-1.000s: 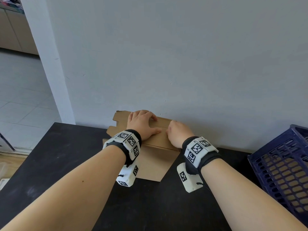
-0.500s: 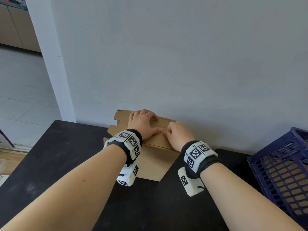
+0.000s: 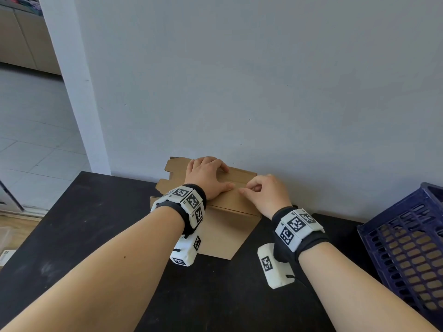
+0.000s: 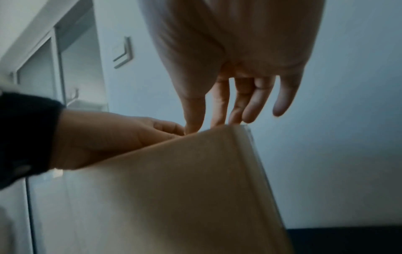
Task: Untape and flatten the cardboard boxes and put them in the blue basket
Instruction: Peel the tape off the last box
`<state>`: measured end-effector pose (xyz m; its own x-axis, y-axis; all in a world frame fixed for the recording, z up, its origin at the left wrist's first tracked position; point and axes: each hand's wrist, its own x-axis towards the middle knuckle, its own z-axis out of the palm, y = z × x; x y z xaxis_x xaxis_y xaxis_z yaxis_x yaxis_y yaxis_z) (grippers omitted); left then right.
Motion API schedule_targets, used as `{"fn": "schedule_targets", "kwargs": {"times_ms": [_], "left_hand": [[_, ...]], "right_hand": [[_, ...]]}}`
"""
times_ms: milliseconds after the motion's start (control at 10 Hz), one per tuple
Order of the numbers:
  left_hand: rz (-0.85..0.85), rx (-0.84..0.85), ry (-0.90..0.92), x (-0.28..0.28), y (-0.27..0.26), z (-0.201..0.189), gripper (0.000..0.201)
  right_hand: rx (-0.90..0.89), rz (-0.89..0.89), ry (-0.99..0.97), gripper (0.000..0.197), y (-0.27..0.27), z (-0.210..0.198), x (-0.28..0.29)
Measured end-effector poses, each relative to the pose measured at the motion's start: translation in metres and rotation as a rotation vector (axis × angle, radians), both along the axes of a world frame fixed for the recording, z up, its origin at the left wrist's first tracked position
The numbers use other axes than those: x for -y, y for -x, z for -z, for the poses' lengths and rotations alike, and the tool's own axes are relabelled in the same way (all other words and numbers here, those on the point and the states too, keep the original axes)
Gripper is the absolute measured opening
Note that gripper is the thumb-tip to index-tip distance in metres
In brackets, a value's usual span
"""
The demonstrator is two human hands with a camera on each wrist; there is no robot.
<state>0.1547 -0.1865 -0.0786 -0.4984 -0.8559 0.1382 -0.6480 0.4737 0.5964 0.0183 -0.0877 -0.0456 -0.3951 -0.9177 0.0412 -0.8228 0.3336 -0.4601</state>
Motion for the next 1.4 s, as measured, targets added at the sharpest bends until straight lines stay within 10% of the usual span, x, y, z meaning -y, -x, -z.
{"fn": "schedule_targets", "kwargs": {"times_ms": [600, 1100, 1400], "left_hand": [[0.006, -0.014, 0.001, -0.003, -0.001, 0.001, 0.041], [0.002, -0.016, -0.014, 0.0, -0.001, 0.002, 0.041], [-0.004, -0.019, 0.014, -0.001, 0.0, 0.002, 0.041]], "right_hand": [[-0.467, -0.148, -0.119, 0.02, -0.018, 0.006, 0.006], [0.556, 0.299, 0.133, 0.024, 0.016, 0.003, 0.001], [-0.157, 0.065, -0.062, 0.045, -0.001, -0.01, 0.01]]}}
